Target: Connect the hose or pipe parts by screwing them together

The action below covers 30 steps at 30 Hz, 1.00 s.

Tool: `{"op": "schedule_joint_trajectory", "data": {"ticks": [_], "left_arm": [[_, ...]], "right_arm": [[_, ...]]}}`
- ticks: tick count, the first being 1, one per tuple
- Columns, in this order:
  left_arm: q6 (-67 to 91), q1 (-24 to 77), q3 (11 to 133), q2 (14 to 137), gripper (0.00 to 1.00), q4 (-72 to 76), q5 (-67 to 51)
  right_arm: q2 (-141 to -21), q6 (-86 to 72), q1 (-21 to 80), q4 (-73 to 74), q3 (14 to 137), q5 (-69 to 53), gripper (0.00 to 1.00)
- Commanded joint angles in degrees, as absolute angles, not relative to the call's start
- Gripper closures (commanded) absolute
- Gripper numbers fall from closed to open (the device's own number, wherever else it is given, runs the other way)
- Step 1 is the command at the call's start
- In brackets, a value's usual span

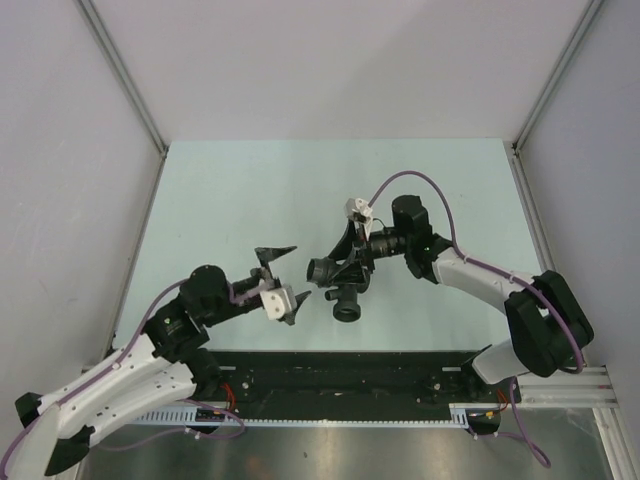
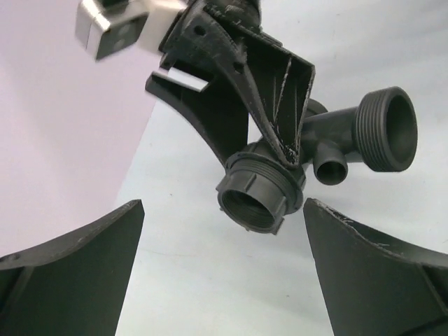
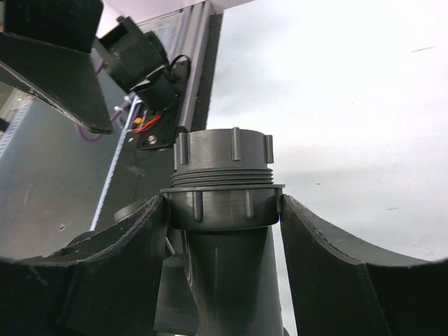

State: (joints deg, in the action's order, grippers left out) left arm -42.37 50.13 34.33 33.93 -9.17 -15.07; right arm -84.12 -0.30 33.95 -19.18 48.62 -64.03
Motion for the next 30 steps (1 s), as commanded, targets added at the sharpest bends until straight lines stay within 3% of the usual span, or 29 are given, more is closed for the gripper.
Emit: {"op": "schedule_joint_trajectory", "data": {"ticks": [1, 7, 11, 15, 20, 30], "left_arm": [[-16.1, 49.8, 38.6, 36.0, 0.00, -8.7, -2.7], [2.1, 48.8, 49.6, 45.0, 0.00, -18.5, -2.4], [13.7, 44.2, 55.3, 49.9, 0.15, -20.4, -12.5], [29.0, 36.0, 58.2, 52.0, 0.20, -20.6, -21.8], [35.2, 24.4, 57.8, 54.1, 0.31, -20.7, -33.1], [41.5, 23.0, 53.9, 57.1, 0.39, -20.8, -39.2]], "right_arm": [[-80.1, 2.7, 33.4, -21.0, 51.2, -59.3, 1.00], [-76.8, 9.0, 34.0, -18.6, 51.2, -48.6, 1.00], [-74.8, 14.2, 35.2, -15.6, 51.2, -42.1, 1.00], [-73.7, 19.1, 38.1, -13.5, 51.2, -36.7, 1.00], [-73.0, 23.4, 41.5, -13.4, 51.1, -29.2, 1.00], [-71.4, 28.4, 48.2, -14.0, 50.6, -20.1, 1.00]]}}
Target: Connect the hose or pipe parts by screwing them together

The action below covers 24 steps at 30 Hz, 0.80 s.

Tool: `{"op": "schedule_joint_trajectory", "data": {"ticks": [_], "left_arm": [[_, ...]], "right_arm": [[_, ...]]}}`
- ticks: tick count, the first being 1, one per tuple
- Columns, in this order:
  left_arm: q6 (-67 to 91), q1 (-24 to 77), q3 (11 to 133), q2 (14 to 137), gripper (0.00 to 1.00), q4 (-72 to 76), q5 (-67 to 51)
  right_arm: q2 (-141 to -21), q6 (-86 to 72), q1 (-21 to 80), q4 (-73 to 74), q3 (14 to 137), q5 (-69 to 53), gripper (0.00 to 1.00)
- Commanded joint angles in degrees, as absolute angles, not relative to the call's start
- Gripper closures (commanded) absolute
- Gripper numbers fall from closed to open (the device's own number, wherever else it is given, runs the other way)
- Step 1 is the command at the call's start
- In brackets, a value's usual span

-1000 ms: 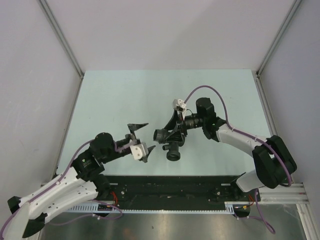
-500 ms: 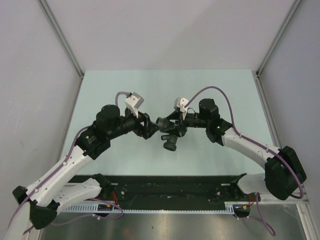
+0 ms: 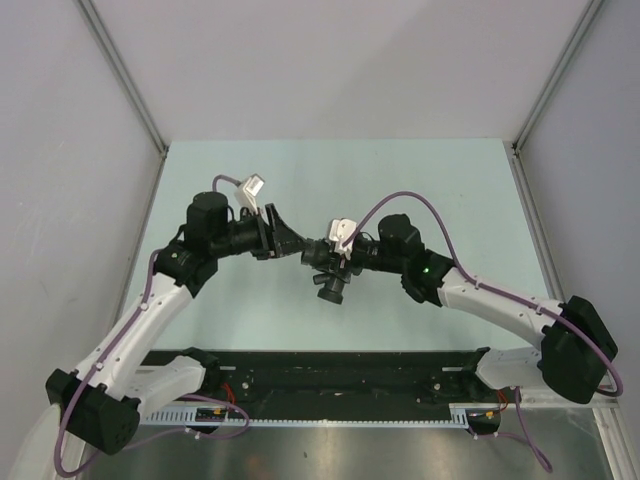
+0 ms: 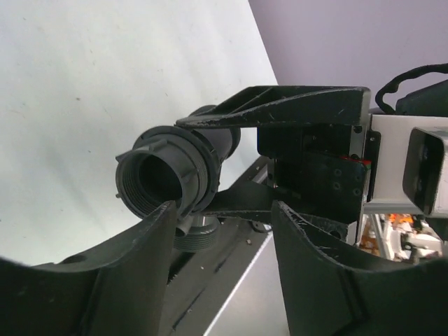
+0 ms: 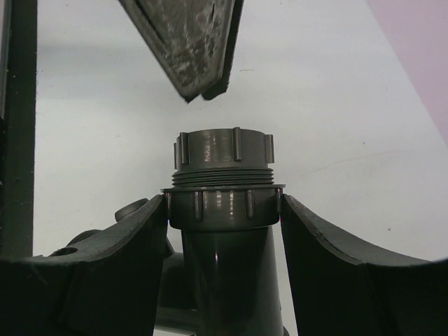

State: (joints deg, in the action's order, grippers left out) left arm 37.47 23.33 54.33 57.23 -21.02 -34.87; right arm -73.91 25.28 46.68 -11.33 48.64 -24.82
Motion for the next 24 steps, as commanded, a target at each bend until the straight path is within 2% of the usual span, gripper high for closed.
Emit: {"op": "schedule_joint_trajectory", "data": {"ticks": [1, 13, 17, 18, 24], "left_arm": [[41.7, 23.0, 53.8, 57.4, 0.41, -20.7, -39.5], [43.5, 22.9, 51.9, 58.4, 0.40, -20.8, -36.0], [43.4, 22.9, 52.1, 59.5, 0.50, -20.7, -36.5], [43.3, 22.9, 52.6, 59.6, 0.56, -20.7, -36.6], [41.4, 22.9, 51.9, 58.9, 0.78, -20.1, -40.2]], "right_arm": [[-71.4, 28.6, 49.0, -13.9, 50.6, -19.8, 1.00], [-70.4, 29.4, 51.9, -14.2, 50.5, -17.4, 1.00], [-70.0, 29.3, 51.9, -13.9, 50.6, -17.4, 1.00], [-70.0, 29.2, 51.9, -13.9, 50.5, -17.4, 1.00], [-69.8, 27.4, 51.4, -14.6, 50.6, -19.5, 1.00]]}}
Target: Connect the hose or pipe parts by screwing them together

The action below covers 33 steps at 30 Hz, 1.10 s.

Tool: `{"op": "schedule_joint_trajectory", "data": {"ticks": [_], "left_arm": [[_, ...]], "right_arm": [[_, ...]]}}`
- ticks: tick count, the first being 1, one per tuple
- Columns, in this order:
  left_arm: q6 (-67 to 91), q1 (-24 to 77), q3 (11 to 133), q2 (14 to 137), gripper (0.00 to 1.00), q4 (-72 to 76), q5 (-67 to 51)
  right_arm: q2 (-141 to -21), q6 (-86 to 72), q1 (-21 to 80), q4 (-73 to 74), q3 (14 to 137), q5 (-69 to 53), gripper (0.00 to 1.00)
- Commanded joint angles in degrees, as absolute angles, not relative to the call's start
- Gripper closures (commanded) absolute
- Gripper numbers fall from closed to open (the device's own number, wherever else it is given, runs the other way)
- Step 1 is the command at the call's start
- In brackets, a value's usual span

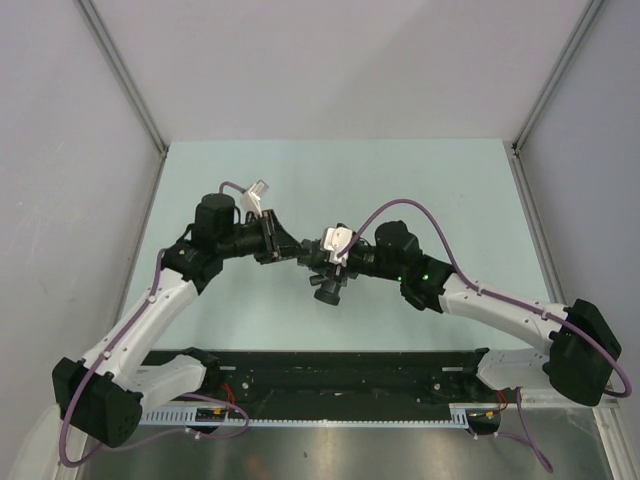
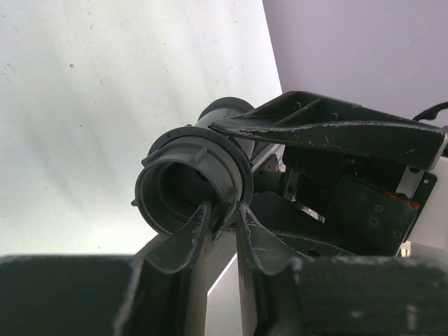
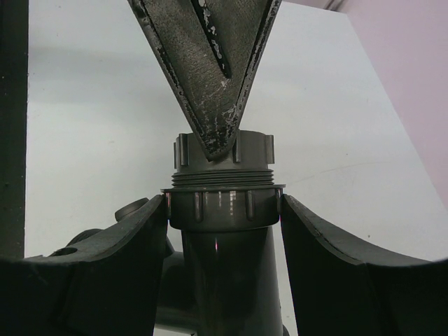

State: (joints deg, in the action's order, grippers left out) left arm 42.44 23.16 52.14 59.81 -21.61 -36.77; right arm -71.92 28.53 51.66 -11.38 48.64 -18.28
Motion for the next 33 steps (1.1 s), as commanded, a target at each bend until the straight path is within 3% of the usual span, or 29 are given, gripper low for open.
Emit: {"op": "schedule_joint_trajectory", "data": {"ticks": [1, 5, 7, 15, 21, 26, 33], "left_arm": [[41.0, 22.9, 51.5, 58.8, 0.80, -19.9, -40.9], [38.8, 22.9, 48.6, 59.4, 0.87, -16.0, -47.2], [36.6, 22.9, 48.1, 60.3, 0.99, -14.9, -50.3], [18.5, 23.2, 49.3, 66.0, 1.00, -14.2, -61.4], [3.0, 27.0, 49.0, 64.0, 0.98, -14.2, -60.0], [-17.5, 33.6, 46.8, 56.1, 1.00, -14.2, -48.6], [-40.5, 37.2, 43.4, 51.4, 1.00, -14.1, -42.9]], "right_arm": [[-69.8, 27.0, 51.2, -14.7, 50.6, -20.2, 1.00], [-69.3, 24.4, 48.7, -15.4, 50.6, -24.7, 1.00], [-69.2, 23.2, 48.0, -15.6, 50.6, -27.6, 1.00], [-68.4, 19.1, 44.0, -16.2, 50.6, -40.1, 1.00], [-68.0, 14.8, 40.3, -16.4, 50.6, -48.2, 1.00], [-68.6, 11.6, 38.2, -16.7, 50.6, -55.0, 1.00], [-68.5, 9.9, 38.1, -14.9, 50.6, -58.6, 1.00]]}}
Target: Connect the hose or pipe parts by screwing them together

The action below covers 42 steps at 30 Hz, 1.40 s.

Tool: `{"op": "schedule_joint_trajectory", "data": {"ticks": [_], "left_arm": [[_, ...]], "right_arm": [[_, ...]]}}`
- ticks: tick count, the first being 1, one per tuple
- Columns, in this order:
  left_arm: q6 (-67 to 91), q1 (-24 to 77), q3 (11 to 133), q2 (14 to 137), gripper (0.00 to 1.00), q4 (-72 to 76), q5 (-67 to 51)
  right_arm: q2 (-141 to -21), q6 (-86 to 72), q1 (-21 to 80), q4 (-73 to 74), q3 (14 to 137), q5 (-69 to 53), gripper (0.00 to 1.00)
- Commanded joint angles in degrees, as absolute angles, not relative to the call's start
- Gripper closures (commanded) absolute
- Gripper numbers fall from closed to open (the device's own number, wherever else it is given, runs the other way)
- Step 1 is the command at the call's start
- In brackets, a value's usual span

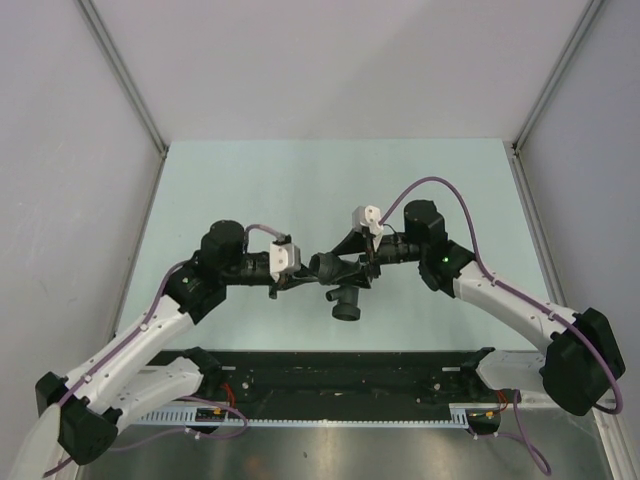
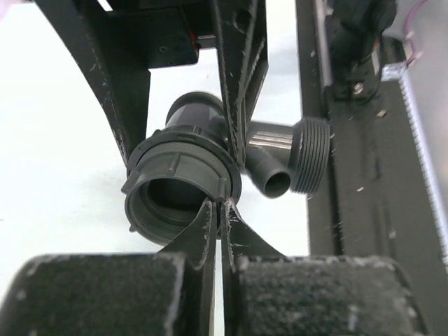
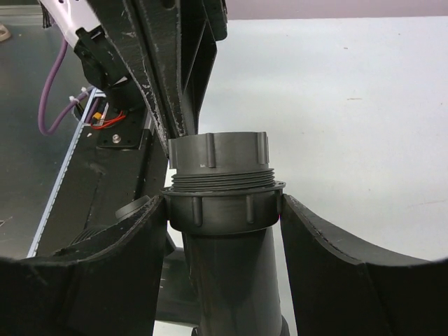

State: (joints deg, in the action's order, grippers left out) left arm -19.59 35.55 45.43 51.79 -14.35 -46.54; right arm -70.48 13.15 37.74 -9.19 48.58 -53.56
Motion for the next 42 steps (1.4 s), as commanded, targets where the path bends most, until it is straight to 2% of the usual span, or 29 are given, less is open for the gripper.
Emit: {"op": "schedule_joint_trajectory", "data": {"ticks": [1, 5, 7, 10, 11, 13, 14, 19, 20, 26, 28, 33, 36, 37, 39, 42], "left_arm": [[-44.9, 37.3, 43.0, 51.1, 1.00, -14.1, -42.5], [-55.9, 38.8, 39.9, 49.9, 1.00, -14.2, -40.6], [-59.8, 40.3, 39.8, 50.2, 1.00, -14.1, -35.5], [-62.6, 42.2, 40.0, 50.5, 0.89, -14.0, -30.3], [-62.6, 42.2, 40.5, 50.5, 0.73, -14.1, -29.3], [-61.7, 42.2, 40.8, 49.3, 0.49, -14.1, -27.8], [-61.4, 42.2, 40.6, 48.6, 0.33, -14.1, -27.7], [-57.8, 42.1, 38.7, 42.9, 0.16, -14.1, -26.3], [-57.0, 42.1, 37.6, 41.9, 0.01, -14.0, -25.9], [-45.7, 42.1, 34.4, 33.3, 0.00, -13.7, -26.3], [-34.9, 42.1, 35.6, 32.8, 0.00, -12.5, -24.0], [-0.4, 41.0, 44.2, 38.6, 0.00, -14.0, -4.5], [10.9, 34.7, 49.4, 42.5, 0.00, -17.7, -11.0], [14.6, 31.0, 51.1, 43.5, 0.00, -17.8, -18.0], [25.5, 27.7, 52.7, 46.7, 0.00, -17.8, -24.1], [38.1, 23.6, 54.0, 50.9, 0.06, -17.8, -33.8]], "right_arm": [[-68.2, 9.8, 38.1, -14.7, 50.6, -59.0, 1.00], [-67.9, 9.8, 38.1, -12.9, 50.6, -60.3, 1.00], [-67.9, 10.0, 38.4, -11.9, 50.6, -60.7, 1.00], [-68.5, 10.7, 39.3, -10.5, 50.6, -61.3, 1.00], [-68.6, 11.4, 39.5, -10.1, 50.7, -60.7, 1.00], [-68.6, 12.6, 40.0, -8.5, 50.6, -59.5, 1.00], [-68.5, 13.4, 40.0, -8.0, 50.7, -58.5, 1.00], [-68.6, 14.7, 39.3, -6.9, 50.6, -56.1, 1.00], [-68.7, 14.9, 39.1, -6.9, 50.6, -54.6, 1.00], [-68.6, 16.4, 38.1, -7.7, 50.6, -49.1, 1.00], [-68.5, 17.2, 38.1, -8.2, 50.6, -46.8, 1.00], [-67.7, 21.3, 40.7, -7.9, 50.6, -37.8, 1.00], [-67.1, 24.4, 42.8, -8.1, 50.5, -29.8, 1.00], [-67.0, 25.0, 43.2, -8.3, 50.6, -26.7, 1.00], [-66.6, 27.2, 44.2, -8.8, 50.5, -23.7, 1.00], [-66.0, 31.1, 46.9, -10.7, 49.2, -17.8, 1.00]]}}
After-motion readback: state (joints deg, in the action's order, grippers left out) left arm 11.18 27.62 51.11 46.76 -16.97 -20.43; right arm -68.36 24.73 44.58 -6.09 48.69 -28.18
